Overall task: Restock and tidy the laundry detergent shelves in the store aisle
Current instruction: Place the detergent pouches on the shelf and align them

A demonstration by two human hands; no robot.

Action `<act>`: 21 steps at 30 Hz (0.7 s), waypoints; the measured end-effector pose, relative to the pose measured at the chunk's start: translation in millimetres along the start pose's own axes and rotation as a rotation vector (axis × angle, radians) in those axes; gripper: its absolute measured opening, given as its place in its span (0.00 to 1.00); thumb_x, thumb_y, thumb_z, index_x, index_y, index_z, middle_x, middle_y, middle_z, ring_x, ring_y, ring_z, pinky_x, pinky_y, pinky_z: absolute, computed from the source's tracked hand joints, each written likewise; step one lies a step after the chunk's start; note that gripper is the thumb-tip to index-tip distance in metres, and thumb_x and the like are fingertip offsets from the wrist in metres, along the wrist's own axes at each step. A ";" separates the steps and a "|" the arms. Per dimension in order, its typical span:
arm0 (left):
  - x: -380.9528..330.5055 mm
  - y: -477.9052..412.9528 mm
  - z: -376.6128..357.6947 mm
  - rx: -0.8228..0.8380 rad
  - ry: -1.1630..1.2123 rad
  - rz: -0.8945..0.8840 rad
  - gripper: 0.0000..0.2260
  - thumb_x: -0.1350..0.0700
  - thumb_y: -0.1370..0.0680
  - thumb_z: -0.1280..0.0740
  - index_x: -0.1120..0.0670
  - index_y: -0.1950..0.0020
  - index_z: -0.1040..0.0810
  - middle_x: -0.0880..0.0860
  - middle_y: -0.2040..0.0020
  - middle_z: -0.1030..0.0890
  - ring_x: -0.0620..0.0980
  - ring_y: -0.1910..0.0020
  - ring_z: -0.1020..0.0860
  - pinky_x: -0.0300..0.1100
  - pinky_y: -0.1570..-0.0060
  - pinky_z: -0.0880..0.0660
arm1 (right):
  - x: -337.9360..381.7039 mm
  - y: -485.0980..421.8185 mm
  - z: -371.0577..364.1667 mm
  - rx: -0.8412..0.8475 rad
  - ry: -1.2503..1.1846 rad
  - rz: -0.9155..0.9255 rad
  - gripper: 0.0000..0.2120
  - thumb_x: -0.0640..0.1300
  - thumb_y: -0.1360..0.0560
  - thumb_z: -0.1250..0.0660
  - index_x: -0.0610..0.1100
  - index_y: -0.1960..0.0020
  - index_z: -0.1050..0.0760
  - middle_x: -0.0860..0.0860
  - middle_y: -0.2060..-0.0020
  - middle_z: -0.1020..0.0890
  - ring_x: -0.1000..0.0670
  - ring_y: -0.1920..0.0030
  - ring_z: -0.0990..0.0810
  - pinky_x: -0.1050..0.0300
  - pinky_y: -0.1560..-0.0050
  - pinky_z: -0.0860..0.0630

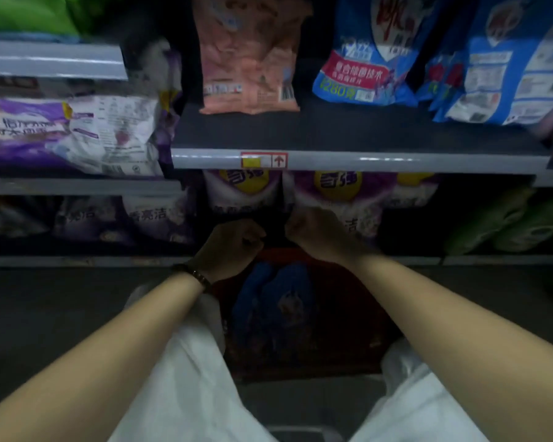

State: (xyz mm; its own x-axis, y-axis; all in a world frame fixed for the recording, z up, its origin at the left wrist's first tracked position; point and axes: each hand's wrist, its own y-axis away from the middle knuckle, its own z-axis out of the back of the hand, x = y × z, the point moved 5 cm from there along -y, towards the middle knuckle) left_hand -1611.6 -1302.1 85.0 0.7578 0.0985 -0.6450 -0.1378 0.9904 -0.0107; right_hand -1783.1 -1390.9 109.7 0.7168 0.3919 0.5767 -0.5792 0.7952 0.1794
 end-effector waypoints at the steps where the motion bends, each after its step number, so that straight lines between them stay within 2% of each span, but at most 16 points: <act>1: 8.5 6.0 -11.9 0.020 0.012 0.045 0.09 0.59 0.20 0.29 0.54 0.41 0.15 0.50 0.46 0.13 0.43 0.48 0.18 0.26 0.52 0.26 | -10.1 7.4 -20.0 0.056 -0.024 -0.059 0.10 0.42 0.21 0.32 0.42 0.61 0.20 0.48 0.64 0.17 0.49 0.63 0.19 0.58 0.67 0.30; 3: 24.4 16.0 -33.4 0.024 0.047 0.115 0.09 0.59 0.20 0.31 0.53 0.42 0.15 0.51 0.45 0.13 0.48 0.47 0.17 0.38 0.48 0.23 | -20.5 22.0 -55.3 0.150 -0.096 -0.120 0.13 0.39 0.19 0.34 0.42 0.63 0.22 0.46 0.65 0.20 0.46 0.64 0.20 0.59 0.66 0.30; 4: 33.5 20.5 -43.8 0.028 0.066 0.146 0.09 0.59 0.19 0.31 0.53 0.42 0.15 0.51 0.44 0.14 0.47 0.48 0.17 0.37 0.49 0.24 | -24.2 30.3 -73.5 0.198 -0.104 -0.159 0.12 0.39 0.17 0.36 0.44 0.58 0.20 0.46 0.61 0.19 0.47 0.59 0.19 0.60 0.62 0.26; 5: 43.0 24.6 -52.9 0.042 0.081 0.180 0.09 0.60 0.19 0.31 0.54 0.41 0.16 0.52 0.43 0.14 0.46 0.49 0.19 0.32 0.50 0.25 | -29.7 36.9 -93.4 0.250 -0.112 -0.209 0.10 0.40 0.16 0.37 0.42 0.49 0.17 0.44 0.52 0.16 0.44 0.50 0.17 0.58 0.52 0.23; 6: 52.0 27.6 -59.6 0.045 0.100 0.214 0.09 0.61 0.19 0.32 0.55 0.40 0.16 0.54 0.44 0.14 0.46 0.50 0.20 0.29 0.52 0.26 | -35.4 43.6 -112.2 0.288 -0.103 -0.249 0.12 0.42 0.15 0.37 0.39 0.38 0.19 0.41 0.42 0.17 0.41 0.41 0.18 0.55 0.42 0.24; 7: 60.8 28.5 -63.5 0.037 0.123 0.255 0.09 0.64 0.19 0.33 0.56 0.41 0.16 0.55 0.45 0.14 0.47 0.51 0.19 0.31 0.50 0.23 | -39.5 49.8 -132.0 0.324 -0.121 -0.293 0.16 0.43 0.15 0.37 0.38 0.31 0.23 0.40 0.34 0.20 0.40 0.33 0.21 0.53 0.36 0.26; 9: 73.2 27.6 -64.7 0.023 0.213 0.346 0.11 0.66 0.19 0.36 0.55 0.42 0.17 0.54 0.46 0.15 0.52 0.49 0.17 0.50 0.44 0.18 | -44.5 59.6 -171.0 0.378 -0.109 -0.346 0.21 0.46 0.15 0.36 0.39 0.25 0.28 0.39 0.28 0.24 0.38 0.27 0.26 0.49 0.29 0.30; 10: 76.1 26.4 -64.0 0.020 0.262 0.377 0.12 0.66 0.19 0.37 0.54 0.42 0.18 0.54 0.45 0.15 0.53 0.48 0.16 0.54 0.42 0.18 | -42.4 64.2 -185.6 0.387 -0.090 -0.353 0.22 0.47 0.15 0.36 0.39 0.24 0.29 0.39 0.26 0.26 0.37 0.24 0.29 0.47 0.26 0.33; 14: 78.0 24.8 -60.0 -0.017 0.332 0.380 0.14 0.66 0.19 0.38 0.49 0.46 0.19 0.49 0.49 0.15 0.53 0.48 0.15 0.54 0.43 0.18 | -19.5 70.3 -230.3 0.453 -0.069 -0.354 0.26 0.47 0.13 0.40 0.37 0.19 0.37 0.39 0.20 0.34 0.38 0.20 0.35 0.48 0.22 0.40; 17: 83.0 26.9 -59.9 -0.051 0.365 0.369 0.14 0.66 0.19 0.38 0.47 0.48 0.20 0.46 0.53 0.16 0.51 0.49 0.15 0.54 0.45 0.17 | -10.1 68.2 -271.3 0.541 0.030 -0.260 0.30 0.51 0.12 0.49 0.43 0.14 0.54 0.39 0.15 0.50 0.36 0.17 0.46 0.40 0.19 0.42; 18: 84.6 26.4 -59.0 -0.064 0.367 0.370 0.13 0.65 0.19 0.37 0.47 0.49 0.20 0.45 0.53 0.16 0.50 0.50 0.15 0.54 0.46 0.17 | -10.5 64.6 -279.9 0.538 0.050 -0.259 0.31 0.52 0.12 0.49 0.46 0.14 0.57 0.40 0.15 0.53 0.35 0.17 0.46 0.37 0.20 0.39; 21: 93.6 25.2 -55.7 -0.104 0.378 0.384 0.13 0.59 0.19 0.36 0.41 0.53 0.21 0.47 0.52 0.15 0.51 0.50 0.15 0.56 0.47 0.17 | -9.7 57.1 -290.7 0.579 0.130 -0.277 0.32 0.53 0.13 0.48 0.50 0.14 0.58 0.41 0.15 0.50 0.34 0.20 0.38 0.35 0.28 0.30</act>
State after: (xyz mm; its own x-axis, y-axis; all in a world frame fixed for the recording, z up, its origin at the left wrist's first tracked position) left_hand -1579.6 -1273.4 -18.2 0.3614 0.3898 -0.8470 -0.4363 0.8735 0.2159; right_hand -1710.2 -1214.7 -117.3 0.8897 0.2897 0.3528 -0.4555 0.5117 0.7285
